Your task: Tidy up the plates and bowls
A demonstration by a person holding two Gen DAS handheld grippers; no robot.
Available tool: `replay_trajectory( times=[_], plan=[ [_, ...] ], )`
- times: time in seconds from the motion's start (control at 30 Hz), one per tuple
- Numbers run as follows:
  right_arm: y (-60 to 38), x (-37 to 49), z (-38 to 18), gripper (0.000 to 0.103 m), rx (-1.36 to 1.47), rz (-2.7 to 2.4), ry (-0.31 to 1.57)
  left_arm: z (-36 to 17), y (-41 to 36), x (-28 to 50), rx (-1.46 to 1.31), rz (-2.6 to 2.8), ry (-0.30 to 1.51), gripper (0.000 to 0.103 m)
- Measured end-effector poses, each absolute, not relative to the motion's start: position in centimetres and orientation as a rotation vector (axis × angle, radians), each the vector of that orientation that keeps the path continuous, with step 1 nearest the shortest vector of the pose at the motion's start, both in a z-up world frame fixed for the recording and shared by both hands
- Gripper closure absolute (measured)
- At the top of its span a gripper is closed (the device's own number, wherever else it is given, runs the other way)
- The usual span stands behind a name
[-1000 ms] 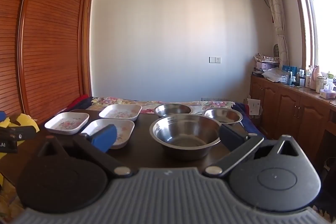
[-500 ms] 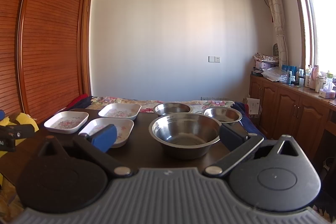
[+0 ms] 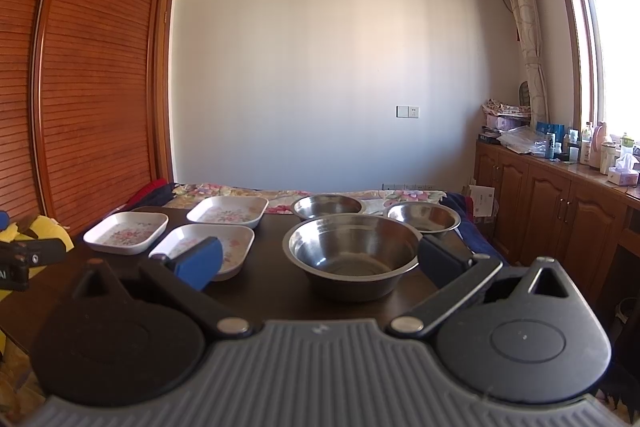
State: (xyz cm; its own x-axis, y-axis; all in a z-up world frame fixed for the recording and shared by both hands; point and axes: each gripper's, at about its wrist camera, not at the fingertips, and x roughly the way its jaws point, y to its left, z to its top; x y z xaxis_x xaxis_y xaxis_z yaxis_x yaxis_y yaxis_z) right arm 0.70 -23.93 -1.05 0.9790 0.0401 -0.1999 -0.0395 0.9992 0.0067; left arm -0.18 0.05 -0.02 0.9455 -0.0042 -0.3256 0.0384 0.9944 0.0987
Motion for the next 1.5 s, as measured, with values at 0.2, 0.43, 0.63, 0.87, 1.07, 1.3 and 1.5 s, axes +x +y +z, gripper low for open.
replay_trajectory(
  times=[0.2,0.43,0.63,0.87,1.07,1.3,1.5],
  plan=[
    [-24.00,0.63,-1.00,0.000,0.003,0.040,0.199,0.01,0.06,-0.15,0.104,-0.021,0.332,0.000],
    [-24.11,0.66,-0.97,0.000,0.005,0.041,0.203,0.03,0.06,-0.15,0.104,-0.022,0.332,0.000],
    [-24.24,0.71,-0.97,0.000,0.009,0.040,0.204,0.26,-0.11,-0.17,0.104,-0.025,0.327,0.000],
    [-24.31,0.70,-1.07,0.000,0.009,0.036,0.207,0.37,-0.11,-0.27,0.106,-0.027,0.323,0.000],
    [-24.29,0.56,-1.02,0.000,0.009,0.036,0.204,0.44,-0.11,-0.29,0.106,-0.026,0.322,0.000],
    [-24.31,0.57,-1.01,0.000,0.009,0.037,0.204,0.42,-0.08,-0.23,0.105,-0.028,0.325,0.000],
    [-24.23,0.70,-1.03,0.000,0.007,0.038,0.209,0.12,0.31,0.10,0.102,-0.028,0.341,0.000]
  ],
)
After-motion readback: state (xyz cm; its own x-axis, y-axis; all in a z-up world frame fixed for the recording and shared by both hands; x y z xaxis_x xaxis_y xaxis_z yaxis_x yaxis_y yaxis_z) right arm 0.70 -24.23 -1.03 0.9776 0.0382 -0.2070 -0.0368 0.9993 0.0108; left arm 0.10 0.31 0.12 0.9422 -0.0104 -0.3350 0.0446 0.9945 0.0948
